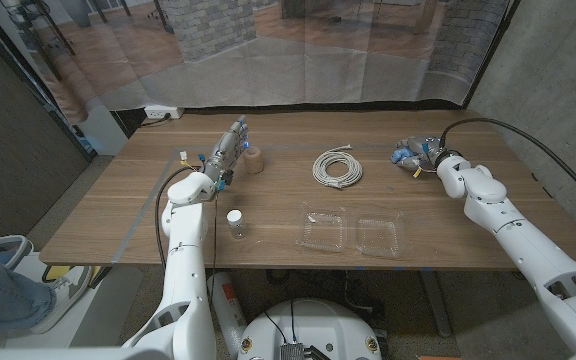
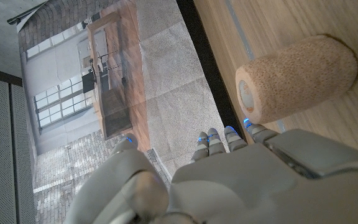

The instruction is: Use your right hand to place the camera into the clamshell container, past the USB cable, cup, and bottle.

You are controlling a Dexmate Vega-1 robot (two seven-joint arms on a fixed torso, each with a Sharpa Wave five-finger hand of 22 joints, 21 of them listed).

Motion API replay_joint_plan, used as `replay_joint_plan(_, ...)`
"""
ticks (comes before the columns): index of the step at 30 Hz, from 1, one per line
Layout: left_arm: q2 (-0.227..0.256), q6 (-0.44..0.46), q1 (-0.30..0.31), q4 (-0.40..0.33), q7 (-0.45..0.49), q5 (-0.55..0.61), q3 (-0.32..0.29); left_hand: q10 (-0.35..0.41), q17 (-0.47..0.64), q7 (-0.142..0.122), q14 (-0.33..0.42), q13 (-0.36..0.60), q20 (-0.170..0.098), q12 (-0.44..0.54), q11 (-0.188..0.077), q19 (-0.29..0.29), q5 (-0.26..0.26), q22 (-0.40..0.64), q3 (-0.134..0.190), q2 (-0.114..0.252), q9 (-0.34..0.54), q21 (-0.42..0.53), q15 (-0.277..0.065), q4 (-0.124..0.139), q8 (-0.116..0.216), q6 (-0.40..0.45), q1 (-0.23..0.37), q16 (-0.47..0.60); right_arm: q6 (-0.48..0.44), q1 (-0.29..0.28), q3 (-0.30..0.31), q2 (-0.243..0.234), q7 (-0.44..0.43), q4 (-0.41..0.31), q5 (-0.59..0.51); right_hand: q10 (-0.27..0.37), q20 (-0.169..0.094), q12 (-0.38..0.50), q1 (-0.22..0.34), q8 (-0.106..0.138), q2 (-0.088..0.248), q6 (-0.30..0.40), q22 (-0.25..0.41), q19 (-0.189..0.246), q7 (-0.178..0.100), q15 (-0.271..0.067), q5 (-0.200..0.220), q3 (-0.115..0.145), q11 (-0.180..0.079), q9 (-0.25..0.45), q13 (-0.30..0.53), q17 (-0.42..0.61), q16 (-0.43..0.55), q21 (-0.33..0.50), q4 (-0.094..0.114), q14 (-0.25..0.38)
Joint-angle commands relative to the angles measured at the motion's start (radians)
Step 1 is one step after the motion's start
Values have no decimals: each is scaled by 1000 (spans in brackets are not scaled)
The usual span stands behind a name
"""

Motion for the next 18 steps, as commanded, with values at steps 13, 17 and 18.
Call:
replay_joint_plan(13, -6, 9, 0, 3, 5, 8, 1, 0, 5, 7, 2, 5, 6, 7, -7, 0, 0, 2, -4, 1, 5, 6, 5, 1, 6, 7, 13, 8, -10, 11, -19, 6, -77, 44, -4, 148, -70, 69, 63, 31, 54, 151, 8, 72, -15, -62, -34, 42, -32, 6, 35, 28, 39, 10, 0, 141)
replay_joint_plan(17, -8, 14, 1, -2, 8, 11, 3, 0, 5, 7, 2, 5, 6, 7, -8, 0, 0, 2, -5, 2, 5, 6, 4, 1, 6, 8, 13, 7, -16, 12, -22, 6, -99, 49, -12, 167, -85, 80, 84, 48, 66, 209, 10, 88, -14, -79, -39, 51, -35, 10, 43, 37, 51, 14, -6, 175)
replay_joint_plan(18, -8, 15, 1, -3, 8, 12, 3, 0, 5, 8, 2, 5, 6, 7, -8, 0, 0, 2, -5, 2, 5, 6, 5, 1, 6, 8, 13, 8, -16, 12, -22, 6, -100, 50, -11, 169, -90, 82, 86, 53, 67, 222, 10, 92, -14, -80, -40, 51, -40, 12, 44, 39, 53, 15, -6, 181)
